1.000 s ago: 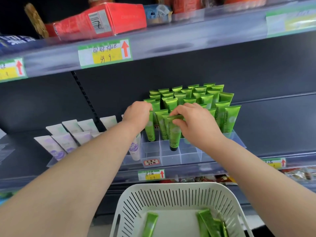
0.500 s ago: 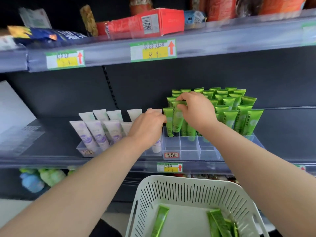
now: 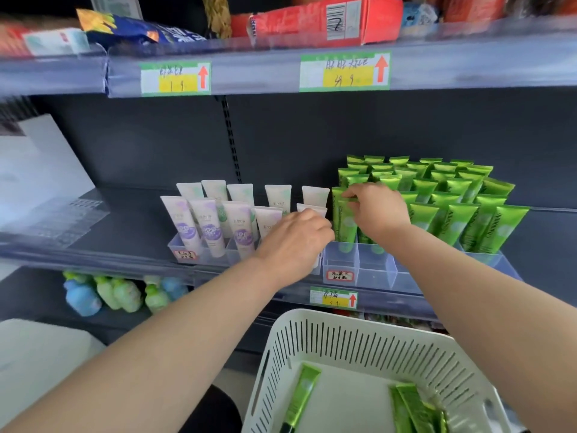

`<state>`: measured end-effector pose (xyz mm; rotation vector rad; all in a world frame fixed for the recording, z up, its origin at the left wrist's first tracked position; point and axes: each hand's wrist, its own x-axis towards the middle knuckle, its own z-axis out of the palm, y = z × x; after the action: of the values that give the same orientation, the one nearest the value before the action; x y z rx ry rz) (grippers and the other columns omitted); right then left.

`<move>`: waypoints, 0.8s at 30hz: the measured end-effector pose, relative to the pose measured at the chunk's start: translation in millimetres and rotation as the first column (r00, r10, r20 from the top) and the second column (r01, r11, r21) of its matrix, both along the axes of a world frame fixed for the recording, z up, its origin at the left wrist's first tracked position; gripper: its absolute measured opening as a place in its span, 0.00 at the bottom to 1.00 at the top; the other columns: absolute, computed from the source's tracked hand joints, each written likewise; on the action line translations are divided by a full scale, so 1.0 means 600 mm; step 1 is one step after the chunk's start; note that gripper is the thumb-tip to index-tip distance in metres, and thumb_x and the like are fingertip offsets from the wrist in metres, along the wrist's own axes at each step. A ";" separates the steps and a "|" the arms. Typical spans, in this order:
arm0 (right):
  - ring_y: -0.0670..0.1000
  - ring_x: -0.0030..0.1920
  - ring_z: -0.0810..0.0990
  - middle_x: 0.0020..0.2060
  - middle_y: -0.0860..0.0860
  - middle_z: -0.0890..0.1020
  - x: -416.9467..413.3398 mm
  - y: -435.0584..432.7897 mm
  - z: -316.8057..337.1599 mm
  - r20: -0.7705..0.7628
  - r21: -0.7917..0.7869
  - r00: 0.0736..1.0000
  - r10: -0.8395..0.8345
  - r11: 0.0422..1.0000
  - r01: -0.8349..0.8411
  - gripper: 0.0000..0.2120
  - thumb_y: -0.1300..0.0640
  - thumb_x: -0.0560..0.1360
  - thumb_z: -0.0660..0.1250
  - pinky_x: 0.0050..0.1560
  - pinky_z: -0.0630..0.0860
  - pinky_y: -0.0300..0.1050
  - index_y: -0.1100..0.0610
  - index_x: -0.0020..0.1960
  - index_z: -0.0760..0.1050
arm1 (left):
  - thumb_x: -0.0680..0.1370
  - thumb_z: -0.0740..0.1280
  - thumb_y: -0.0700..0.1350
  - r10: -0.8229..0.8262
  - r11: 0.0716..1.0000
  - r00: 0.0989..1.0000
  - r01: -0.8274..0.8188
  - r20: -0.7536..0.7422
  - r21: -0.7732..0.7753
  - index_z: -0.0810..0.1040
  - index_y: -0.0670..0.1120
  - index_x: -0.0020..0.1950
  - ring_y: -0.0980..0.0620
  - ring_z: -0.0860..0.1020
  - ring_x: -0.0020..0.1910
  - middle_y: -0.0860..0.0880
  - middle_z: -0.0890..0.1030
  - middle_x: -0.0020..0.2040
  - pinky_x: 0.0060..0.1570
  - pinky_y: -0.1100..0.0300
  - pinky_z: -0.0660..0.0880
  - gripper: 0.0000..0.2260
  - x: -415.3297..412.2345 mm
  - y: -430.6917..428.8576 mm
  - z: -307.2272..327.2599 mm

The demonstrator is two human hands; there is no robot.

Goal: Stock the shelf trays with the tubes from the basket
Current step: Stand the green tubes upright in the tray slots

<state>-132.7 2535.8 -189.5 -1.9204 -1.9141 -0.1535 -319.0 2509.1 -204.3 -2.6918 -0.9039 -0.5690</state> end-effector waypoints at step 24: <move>0.59 0.51 0.77 0.47 0.52 0.81 0.045 -0.240 -0.225 -0.016 0.034 1.000 -0.002 0.999 0.002 0.11 0.64 0.74 0.66 0.45 0.71 0.51 0.53 0.53 0.80 | 0.66 0.71 0.31 -0.023 0.969 0.997 0.006 -0.067 -0.246 0.82 0.44 0.49 0.45 0.77 0.50 0.48 0.82 0.47 0.46 0.52 0.78 0.15 0.025 -0.133 -0.214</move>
<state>-106.0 2391.9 -324.8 -1.8959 -1.8875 -0.1692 -304.1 2429.2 -332.6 -2.9192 -0.9955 -0.3846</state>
